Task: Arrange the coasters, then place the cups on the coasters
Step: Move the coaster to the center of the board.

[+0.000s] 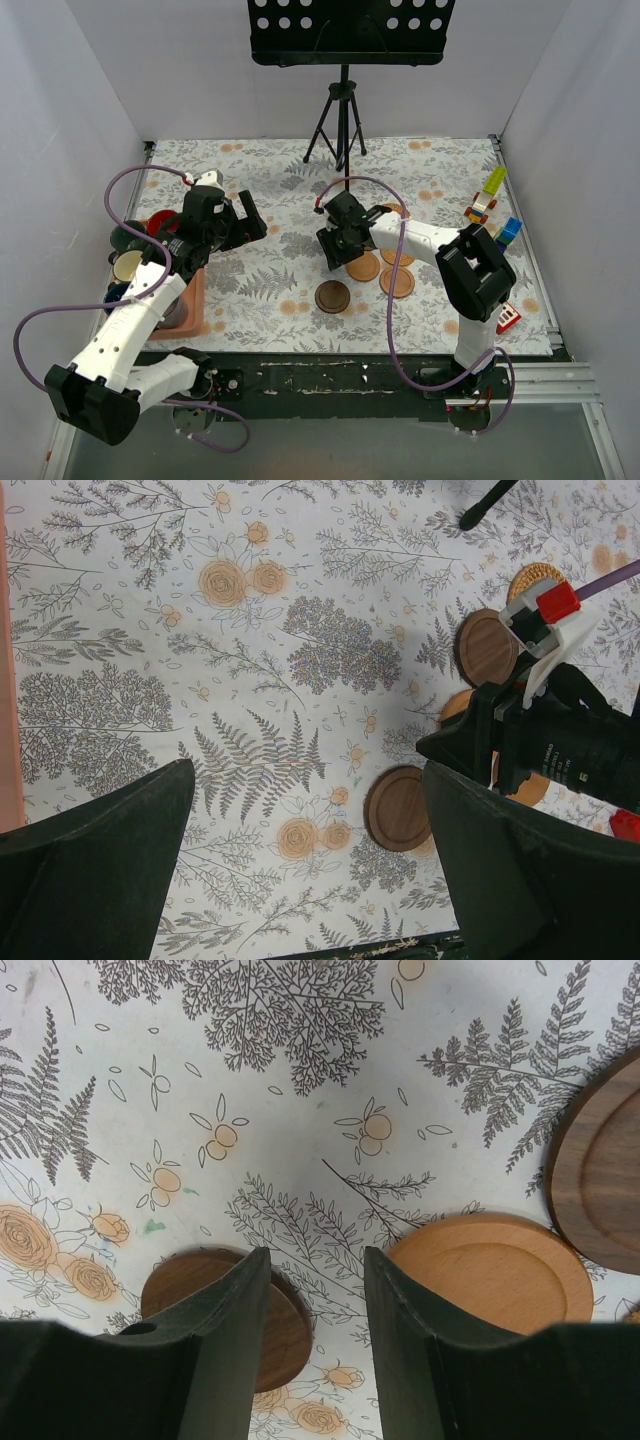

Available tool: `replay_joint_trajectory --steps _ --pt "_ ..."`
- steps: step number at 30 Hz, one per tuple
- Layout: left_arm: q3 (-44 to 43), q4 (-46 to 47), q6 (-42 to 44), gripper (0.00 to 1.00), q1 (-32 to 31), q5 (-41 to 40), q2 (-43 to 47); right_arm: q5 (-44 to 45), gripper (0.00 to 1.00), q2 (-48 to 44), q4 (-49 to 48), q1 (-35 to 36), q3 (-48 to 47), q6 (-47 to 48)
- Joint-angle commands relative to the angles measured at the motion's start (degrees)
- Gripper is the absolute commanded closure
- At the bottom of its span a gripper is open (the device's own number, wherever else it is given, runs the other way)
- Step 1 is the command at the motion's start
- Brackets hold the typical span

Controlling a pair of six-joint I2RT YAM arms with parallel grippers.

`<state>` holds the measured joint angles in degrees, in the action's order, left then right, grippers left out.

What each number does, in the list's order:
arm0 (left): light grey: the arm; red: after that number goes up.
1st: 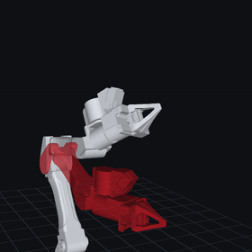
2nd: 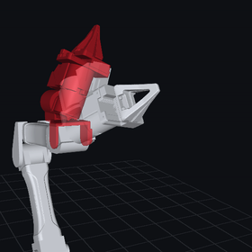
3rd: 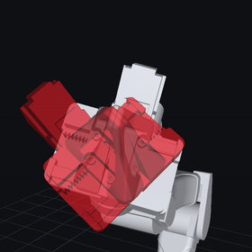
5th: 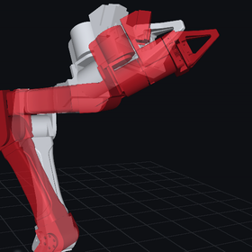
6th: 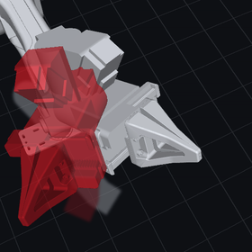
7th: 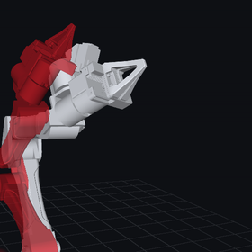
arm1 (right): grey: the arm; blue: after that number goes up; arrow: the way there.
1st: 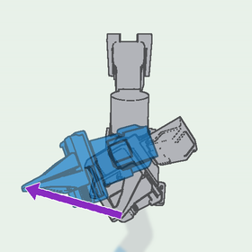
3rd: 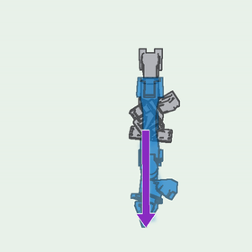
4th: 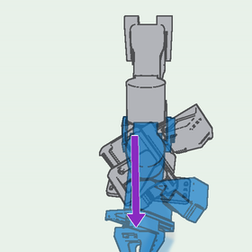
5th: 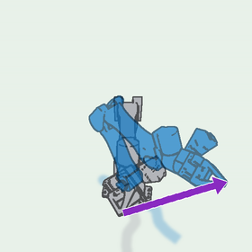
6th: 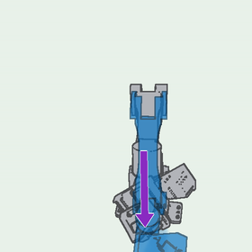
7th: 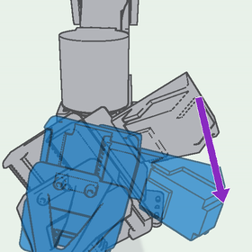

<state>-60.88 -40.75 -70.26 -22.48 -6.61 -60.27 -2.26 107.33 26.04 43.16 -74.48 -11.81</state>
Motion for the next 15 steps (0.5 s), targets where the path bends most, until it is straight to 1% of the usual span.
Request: replay_joint_trajectory --steps 1,15 --pt "-0.82 -0.47 0.74 0.02 -0.11 -0.51 0.68 0.77 0.5 0.34 1.55 0.26 0.21 0.04" --pt "-0.47 -0.12 0.82 0.02 -0.2 0.11 0.68 0.33 0.51 1.57 2.26 1.14 1.0 -0.23"
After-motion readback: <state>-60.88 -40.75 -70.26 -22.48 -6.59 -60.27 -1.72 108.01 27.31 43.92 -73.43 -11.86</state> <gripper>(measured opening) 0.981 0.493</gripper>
